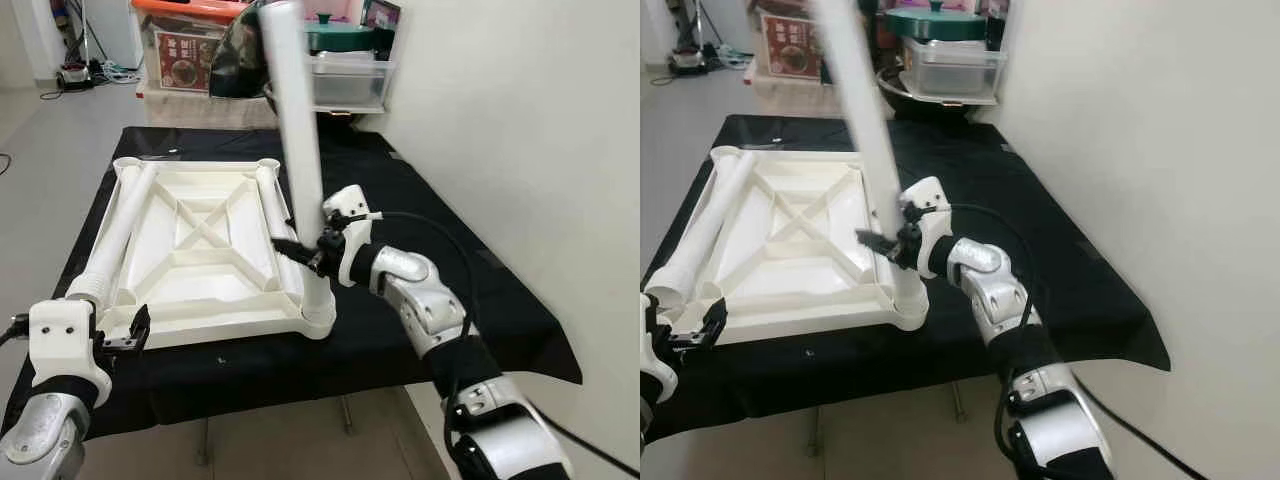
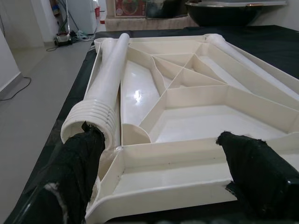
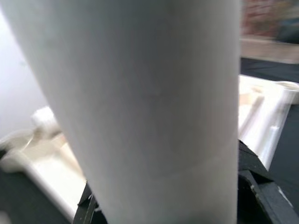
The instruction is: Building children table
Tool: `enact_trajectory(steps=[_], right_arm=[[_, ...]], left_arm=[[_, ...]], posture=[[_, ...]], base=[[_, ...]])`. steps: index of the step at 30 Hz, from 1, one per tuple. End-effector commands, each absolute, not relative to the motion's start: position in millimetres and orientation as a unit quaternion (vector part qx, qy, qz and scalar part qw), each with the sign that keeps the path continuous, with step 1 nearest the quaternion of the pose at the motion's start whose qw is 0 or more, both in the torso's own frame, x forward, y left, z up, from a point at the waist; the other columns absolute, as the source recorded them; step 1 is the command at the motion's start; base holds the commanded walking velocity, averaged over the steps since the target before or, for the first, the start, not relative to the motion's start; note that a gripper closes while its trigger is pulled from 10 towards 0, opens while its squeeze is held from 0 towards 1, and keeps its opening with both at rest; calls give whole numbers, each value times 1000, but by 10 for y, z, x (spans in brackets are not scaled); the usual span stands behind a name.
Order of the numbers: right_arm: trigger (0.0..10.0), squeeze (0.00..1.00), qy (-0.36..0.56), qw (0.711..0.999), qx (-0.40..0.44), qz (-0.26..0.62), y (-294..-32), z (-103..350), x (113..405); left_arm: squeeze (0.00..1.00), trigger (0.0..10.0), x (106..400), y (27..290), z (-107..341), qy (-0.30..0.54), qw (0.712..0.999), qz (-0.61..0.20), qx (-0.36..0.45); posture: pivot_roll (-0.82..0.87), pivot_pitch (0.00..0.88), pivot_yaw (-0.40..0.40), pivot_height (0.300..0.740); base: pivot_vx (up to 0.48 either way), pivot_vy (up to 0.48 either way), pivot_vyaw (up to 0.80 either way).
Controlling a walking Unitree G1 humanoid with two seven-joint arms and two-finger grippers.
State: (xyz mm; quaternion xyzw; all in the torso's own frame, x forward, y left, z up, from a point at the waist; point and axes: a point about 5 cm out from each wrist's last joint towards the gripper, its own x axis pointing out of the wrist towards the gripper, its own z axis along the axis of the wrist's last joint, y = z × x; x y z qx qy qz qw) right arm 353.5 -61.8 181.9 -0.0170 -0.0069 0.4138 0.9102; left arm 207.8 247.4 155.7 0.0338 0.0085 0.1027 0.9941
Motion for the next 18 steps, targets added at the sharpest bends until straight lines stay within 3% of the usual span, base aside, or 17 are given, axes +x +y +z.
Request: enact_trajectory(steps=[1, 5, 8, 18], right_arm=[[10000, 0, 93, 906, 21, 413, -551, 1338, 3374], [10000, 0, 103, 888, 22, 448, -470, 1280, 3263], [10000, 0, 132, 853, -4, 505, -417, 1235, 3200], [10000, 0, 171, 850, 26, 498, -346, 1339, 3356]], left_arm=[[0, 10000, 2058, 2463, 1555, 7, 994, 105, 30], [0, 10000, 2056, 2465, 1556, 8, 994, 102, 30], [0, 10000, 2080, 2486, 1558, 10, 995, 98, 31], [0, 10000, 2096, 2438, 1542, 8, 995, 99, 24]], posture=[[146, 0, -136, 740], [143, 0, -128, 740], [131, 0, -119, 740], [137, 0, -135, 740]], base=[[0, 0, 0], [0, 0, 0], [0, 0, 0], [0, 0, 0]])
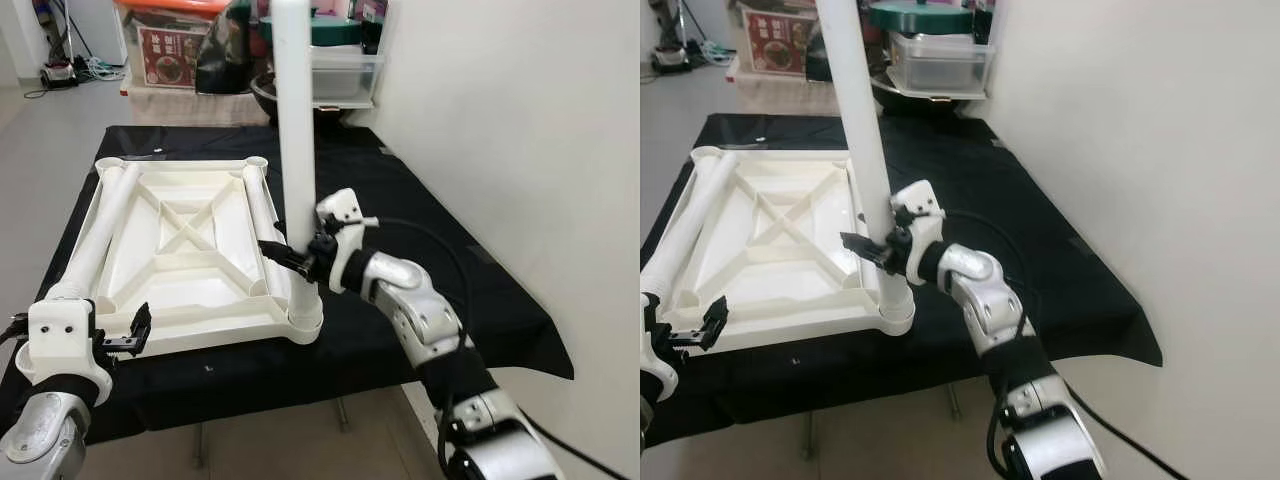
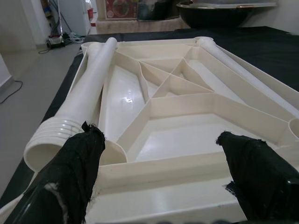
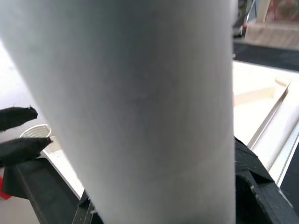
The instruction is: Building children table
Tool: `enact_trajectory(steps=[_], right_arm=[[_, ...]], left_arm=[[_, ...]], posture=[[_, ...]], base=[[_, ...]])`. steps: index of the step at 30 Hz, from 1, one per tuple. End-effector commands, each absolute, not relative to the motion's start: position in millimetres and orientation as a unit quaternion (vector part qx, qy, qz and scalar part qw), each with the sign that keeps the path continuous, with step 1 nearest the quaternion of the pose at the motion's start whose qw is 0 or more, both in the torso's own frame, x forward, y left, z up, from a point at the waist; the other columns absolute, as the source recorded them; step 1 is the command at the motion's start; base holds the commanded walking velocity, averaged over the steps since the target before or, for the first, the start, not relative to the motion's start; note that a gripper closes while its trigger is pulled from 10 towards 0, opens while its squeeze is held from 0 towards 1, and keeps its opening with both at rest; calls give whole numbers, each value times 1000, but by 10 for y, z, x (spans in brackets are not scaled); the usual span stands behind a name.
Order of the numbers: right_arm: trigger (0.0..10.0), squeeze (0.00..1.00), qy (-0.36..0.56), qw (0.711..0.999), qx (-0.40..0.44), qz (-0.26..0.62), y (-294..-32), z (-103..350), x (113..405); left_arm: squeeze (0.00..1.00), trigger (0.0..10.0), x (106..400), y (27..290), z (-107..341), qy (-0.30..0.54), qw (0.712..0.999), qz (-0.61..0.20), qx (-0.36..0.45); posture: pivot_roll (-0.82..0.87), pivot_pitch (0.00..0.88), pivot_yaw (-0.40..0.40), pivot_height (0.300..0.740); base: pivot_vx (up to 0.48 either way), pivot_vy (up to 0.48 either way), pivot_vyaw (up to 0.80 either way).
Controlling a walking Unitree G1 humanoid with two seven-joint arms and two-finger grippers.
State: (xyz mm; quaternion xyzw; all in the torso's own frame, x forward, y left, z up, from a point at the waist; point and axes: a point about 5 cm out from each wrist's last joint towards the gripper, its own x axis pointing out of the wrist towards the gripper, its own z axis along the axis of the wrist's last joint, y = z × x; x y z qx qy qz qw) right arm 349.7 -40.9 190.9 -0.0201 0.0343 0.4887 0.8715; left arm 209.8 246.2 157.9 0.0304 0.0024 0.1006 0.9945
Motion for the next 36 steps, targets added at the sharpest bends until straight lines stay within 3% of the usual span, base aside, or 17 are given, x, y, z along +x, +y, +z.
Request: enact_trajectory(steps=[1, 6, 10, 20, 24, 30, 36], right_arm=[[10000, 0, 173, 840, 19, 514, -336, 1368, 3358], [10000, 0, 206, 815, -8, 542, -390, 1420, 3432], [10000, 0, 225, 815, -6, 534, -411, 1502, 3526], [10000, 0, 213, 863, 94, 448, -436, 1515, 3665], [10000, 0, 206, 873, 105, 430, -477, 1456, 3659], [10000, 0, 135, 917, 110, 360, -665, 1273, 3585], [10000, 0, 130, 925, 120, 337, -654, 1173, 3507]], left_arm=[[0, 10000, 2086, 2433, 1533, 10, 995, 99, 23], [0, 10000, 2085, 2462, 1533, 12, 995, 101, 23], [0, 10000, 2101, 2460, 1548, 8, 995, 102, 22], [0, 10000, 2035, 2443, 1504, 14, 994, 110, 15], [0, 10000, 2021, 2462, 1507, 15, 993, 113, 16], [0, 10000, 2042, 2485, 1526, 14, 993, 113, 22], [0, 10000, 2053, 2476, 1523, 16, 994, 109, 22]], posture=[[141, 0, -134, 740], [142, 0, -141, 740], [143, 0, -151, 740], [160, 0, -160, 740], [160, 0, -154, 740], [149, 0, -128, 740], [150, 0, -118, 740]], base=[[0, 0, 0], [0, 0, 0], [0, 0, 0], [0, 0, 0], [0, 0, 0], [0, 0, 0], [0, 0, 0]])
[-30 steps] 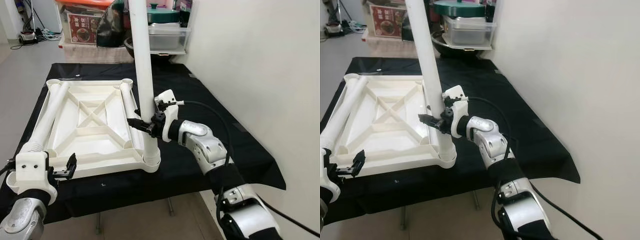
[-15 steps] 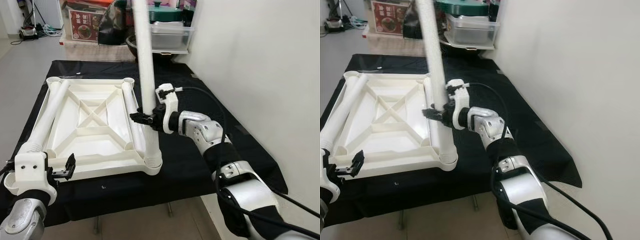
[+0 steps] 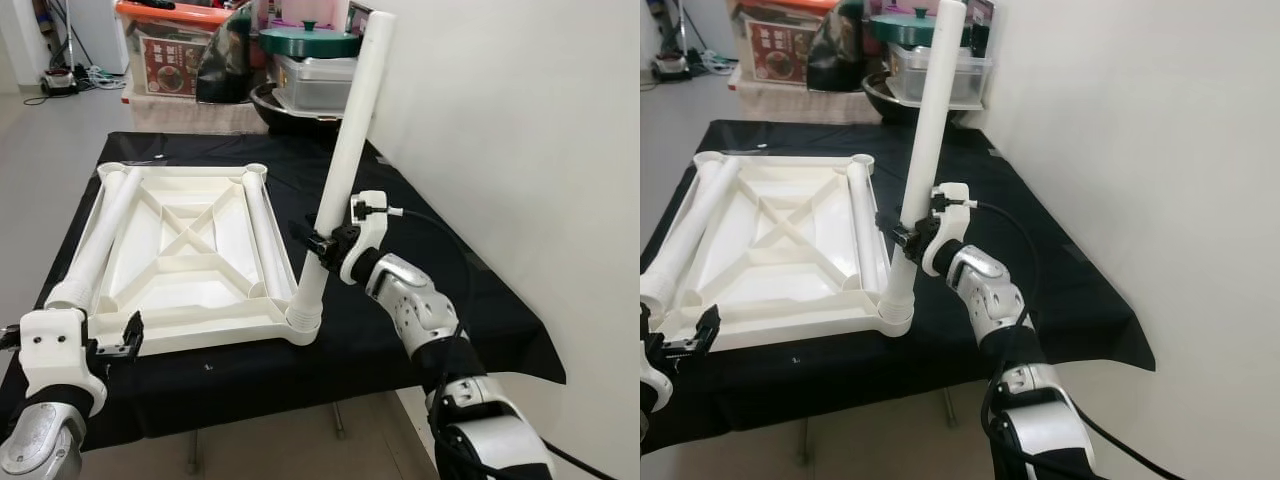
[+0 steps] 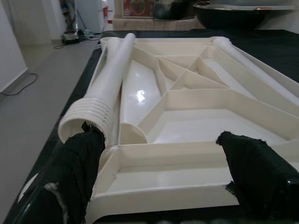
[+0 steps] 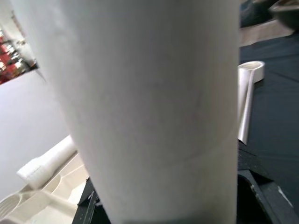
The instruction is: Building children table
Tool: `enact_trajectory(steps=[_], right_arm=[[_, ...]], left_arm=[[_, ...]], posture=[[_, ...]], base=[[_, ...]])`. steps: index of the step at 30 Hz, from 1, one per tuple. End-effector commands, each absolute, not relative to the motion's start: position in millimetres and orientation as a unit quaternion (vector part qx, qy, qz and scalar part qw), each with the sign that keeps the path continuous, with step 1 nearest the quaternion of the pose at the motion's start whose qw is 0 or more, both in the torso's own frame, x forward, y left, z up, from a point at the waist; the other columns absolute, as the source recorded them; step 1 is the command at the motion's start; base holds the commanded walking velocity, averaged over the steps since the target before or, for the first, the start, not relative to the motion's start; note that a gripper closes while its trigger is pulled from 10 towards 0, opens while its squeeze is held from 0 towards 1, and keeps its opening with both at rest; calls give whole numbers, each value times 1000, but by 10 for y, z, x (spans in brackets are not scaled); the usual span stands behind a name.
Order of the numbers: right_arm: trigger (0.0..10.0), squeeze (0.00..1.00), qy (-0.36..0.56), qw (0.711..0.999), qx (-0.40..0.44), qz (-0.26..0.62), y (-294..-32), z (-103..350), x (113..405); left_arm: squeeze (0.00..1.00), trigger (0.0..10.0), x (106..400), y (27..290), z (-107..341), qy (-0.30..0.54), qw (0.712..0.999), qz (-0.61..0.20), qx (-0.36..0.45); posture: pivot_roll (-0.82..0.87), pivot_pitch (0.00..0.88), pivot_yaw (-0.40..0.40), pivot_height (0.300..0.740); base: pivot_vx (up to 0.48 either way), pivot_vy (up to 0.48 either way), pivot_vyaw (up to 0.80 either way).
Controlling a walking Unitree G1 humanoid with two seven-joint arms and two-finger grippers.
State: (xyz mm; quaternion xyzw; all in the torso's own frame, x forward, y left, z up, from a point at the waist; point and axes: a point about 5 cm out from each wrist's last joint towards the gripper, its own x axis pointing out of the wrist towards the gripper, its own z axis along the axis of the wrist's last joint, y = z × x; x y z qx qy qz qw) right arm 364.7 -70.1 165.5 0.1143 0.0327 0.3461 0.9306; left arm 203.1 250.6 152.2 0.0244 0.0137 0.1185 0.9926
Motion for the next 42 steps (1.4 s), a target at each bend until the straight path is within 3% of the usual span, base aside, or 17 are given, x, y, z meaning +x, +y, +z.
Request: enact_trajectory(steps=[1, 7, 12, 24, 26, 29, 34, 39, 42], right_arm=[[10000, 0, 137, 925, 125, 332, -640, 1125, 3476], [10000, 0, 143, 931, 128, 310, -617, 1043, 3444], [10000, 0, 99, 956, 94, 258, -607, 1043, 3426], [10000, 0, 68, 964, 73, 247, -603, 1090, 3411], [10000, 0, 70, 960, -19, 270, -555, 1037, 3345], [10000, 0, 98, 958, -60, 262, -559, 974, 3337], [10000, 0, 144, 967, -69, 200, -646, 908, 3396], [10000, 0, 202, 977, -18, 67, -808, 823, 3449], [10000, 0, 211, 976, -5, 45, -830, 801, 3448]], left_arm=[[0, 10000, 2054, 2481, 1523, 16, 994, 108, 24], [0, 10000, 2053, 2511, 1534, 17, 994, 108, 27], [0, 10000, 2021, 2556, 1551, 18, 993, 112, 32], [0, 10000, 2013, 2569, 1560, 17, 993, 113, 33], [0, 10000, 2025, 2578, 1569, 17, 993, 112, 37], [0, 10000, 2036, 2572, 1566, 17, 993, 110, 38], [0, 10000, 2047, 2552, 1564, 16, 993, 110, 37], [0, 10000, 2036, 2552, 1569, 14, 992, 118, 33], [0, 10000, 2032, 2552, 1567, 14, 992, 119, 32]], posture=[[154, 0, -114, 740], [166, 0, -112, 740], [184, 0, -111, 740], [187, 0, -109, 740], [186, 0, -102, 740], [186, 0, -104, 740], [189, 0, -114, 740], [195, 0, -126, 740], [198, 0, -129, 740]], base=[[0, 0, 0], [0, 0, 0], [0, 0, 0], [0, 0, 0], [0, 0, 0], [0, 0, 0], [0, 0, 0], [0, 0, 0], [0, 0, 0]])
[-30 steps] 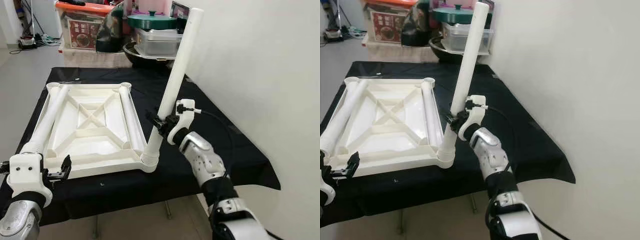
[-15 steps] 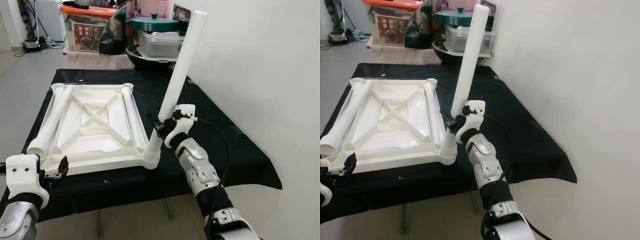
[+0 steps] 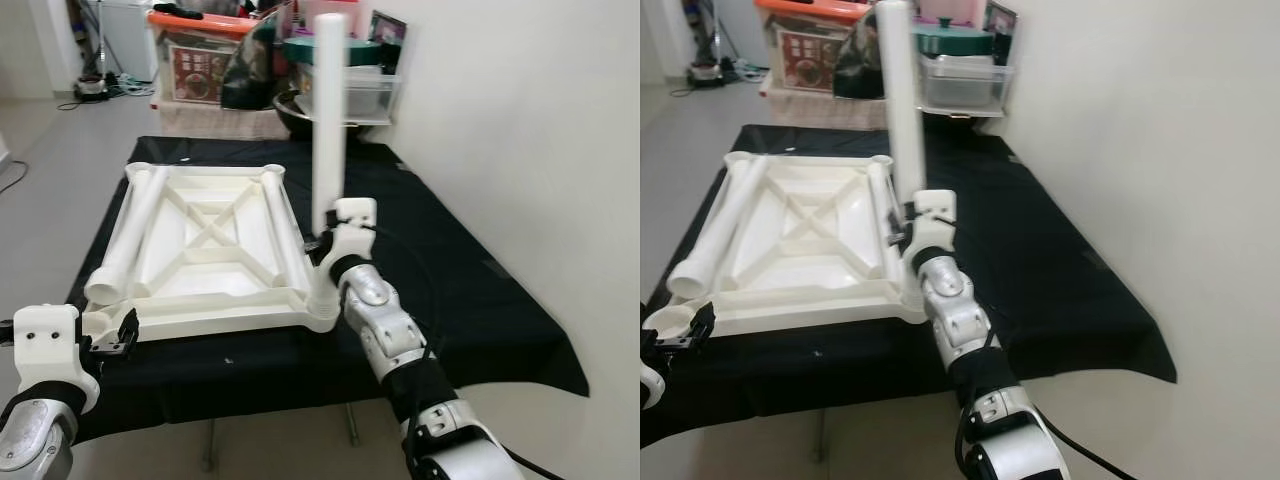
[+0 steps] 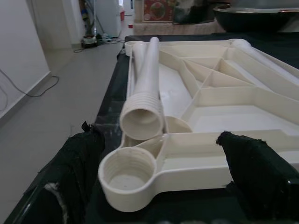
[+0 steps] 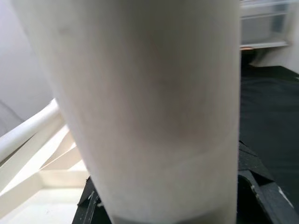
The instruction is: Building children table
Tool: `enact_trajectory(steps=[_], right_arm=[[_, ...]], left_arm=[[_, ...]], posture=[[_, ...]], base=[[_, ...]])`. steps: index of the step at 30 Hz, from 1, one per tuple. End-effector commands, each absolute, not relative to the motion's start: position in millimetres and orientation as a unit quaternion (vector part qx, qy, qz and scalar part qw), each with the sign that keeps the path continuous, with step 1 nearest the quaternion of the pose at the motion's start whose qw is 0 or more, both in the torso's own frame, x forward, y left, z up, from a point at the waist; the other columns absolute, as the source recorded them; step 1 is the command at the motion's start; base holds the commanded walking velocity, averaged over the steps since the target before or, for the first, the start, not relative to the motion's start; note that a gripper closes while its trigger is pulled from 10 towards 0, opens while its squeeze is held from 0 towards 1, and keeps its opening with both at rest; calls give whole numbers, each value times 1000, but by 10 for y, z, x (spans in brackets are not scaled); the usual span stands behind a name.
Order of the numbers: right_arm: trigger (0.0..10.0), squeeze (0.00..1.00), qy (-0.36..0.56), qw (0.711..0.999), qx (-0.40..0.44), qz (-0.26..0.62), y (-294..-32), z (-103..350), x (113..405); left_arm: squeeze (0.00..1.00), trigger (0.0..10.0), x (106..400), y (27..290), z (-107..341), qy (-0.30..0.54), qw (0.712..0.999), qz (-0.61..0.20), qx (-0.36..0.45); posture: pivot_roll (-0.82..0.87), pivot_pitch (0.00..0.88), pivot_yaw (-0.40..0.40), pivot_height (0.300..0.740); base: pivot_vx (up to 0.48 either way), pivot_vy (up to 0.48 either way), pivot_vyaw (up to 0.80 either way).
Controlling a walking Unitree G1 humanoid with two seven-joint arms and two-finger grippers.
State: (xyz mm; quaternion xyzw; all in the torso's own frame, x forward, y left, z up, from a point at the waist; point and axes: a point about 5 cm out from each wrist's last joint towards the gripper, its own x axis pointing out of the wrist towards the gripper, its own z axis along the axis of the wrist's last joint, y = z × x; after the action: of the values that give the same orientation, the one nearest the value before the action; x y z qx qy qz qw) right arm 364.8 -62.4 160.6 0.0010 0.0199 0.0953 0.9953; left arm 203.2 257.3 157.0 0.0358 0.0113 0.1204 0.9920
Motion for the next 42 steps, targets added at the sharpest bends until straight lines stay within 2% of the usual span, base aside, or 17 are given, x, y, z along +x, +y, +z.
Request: enact_trajectory(steps=[1, 12, 26, 27, 42], right_arm=[[10000, 0, 212, 977, 14, 15, -867, 802, 3459], [10000, 0, 222, 973, 45, -39, -941, 784, 3432], [10000, 0, 227, 972, 45, -33, -897, 814, 3453], [10000, 1000, 216, 975, 55, -28, -893, 852, 3460], [10000, 1000, 146, 986, 78, 8, -845, 1121, 3496]], left_arm=[[0, 10000, 2024, 2551, 1563, 14, 992, 122, 31], [0, 10000, 2026, 2550, 1550, 15, 991, 128, 28], [0, 10000, 2068, 2512, 1538, 15, 992, 122, 25], [0, 10000, 2067, 2511, 1537, 16, 992, 122, 25], [0, 10000, 2089, 2504, 1518, 17, 993, 118, 24]], posture=[[201, 0, -131, 740], [189, 0, -131, 740], [171, 0, -123, 740], [167, 0, -123, 740], [147, 0, -114, 740]], base=[[0, 0, 0], [0, 0, 0], [0, 0, 0], [0, 0, 0], [0, 0, 0]])
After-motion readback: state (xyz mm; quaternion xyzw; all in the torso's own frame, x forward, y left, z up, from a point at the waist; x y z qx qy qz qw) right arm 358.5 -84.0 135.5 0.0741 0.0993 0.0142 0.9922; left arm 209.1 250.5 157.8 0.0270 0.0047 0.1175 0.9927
